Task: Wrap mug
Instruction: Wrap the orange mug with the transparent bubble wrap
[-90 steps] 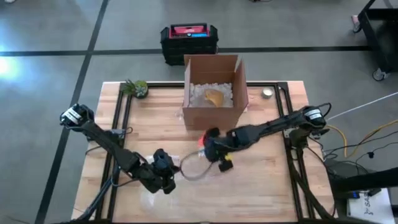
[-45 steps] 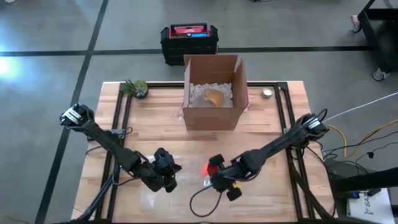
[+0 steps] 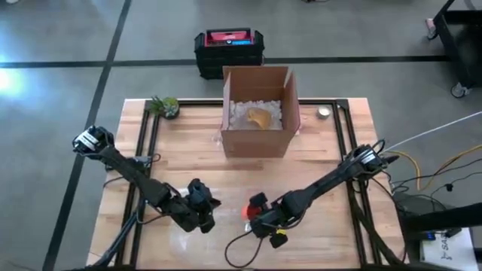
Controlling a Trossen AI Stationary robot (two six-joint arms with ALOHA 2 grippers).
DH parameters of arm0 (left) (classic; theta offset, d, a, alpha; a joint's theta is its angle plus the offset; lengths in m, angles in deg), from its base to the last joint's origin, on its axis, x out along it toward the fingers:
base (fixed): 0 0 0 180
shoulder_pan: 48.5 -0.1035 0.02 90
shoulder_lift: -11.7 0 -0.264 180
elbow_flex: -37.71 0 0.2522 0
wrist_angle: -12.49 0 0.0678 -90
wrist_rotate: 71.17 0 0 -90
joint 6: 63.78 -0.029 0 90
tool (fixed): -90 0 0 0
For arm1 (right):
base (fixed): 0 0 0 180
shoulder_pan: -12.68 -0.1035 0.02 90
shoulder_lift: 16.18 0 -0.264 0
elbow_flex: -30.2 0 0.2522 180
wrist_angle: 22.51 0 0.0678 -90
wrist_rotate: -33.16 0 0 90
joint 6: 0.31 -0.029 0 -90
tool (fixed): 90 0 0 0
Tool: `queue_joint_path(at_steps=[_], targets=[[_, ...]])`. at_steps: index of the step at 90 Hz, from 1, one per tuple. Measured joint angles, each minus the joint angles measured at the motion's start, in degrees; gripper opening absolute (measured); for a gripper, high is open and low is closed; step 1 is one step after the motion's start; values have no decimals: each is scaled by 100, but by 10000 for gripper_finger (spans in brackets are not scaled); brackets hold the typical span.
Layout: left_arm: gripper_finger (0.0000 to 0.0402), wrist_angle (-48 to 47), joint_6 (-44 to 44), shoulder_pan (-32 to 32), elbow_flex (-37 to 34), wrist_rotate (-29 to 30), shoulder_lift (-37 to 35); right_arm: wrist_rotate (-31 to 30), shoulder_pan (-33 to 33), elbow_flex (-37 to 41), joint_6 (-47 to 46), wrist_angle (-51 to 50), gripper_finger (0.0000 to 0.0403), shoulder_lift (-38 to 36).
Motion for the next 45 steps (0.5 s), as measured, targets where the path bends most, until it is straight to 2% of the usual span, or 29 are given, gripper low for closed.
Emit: queue_joint_path(at_steps=[25,45], targets=[[20,7,-13,0,-9,-2,0,-3,22,4,18,-363,152,-294],[20,13,-9,0,-9,-4,0,-4,83,7,-229,-1154,196,-943]])
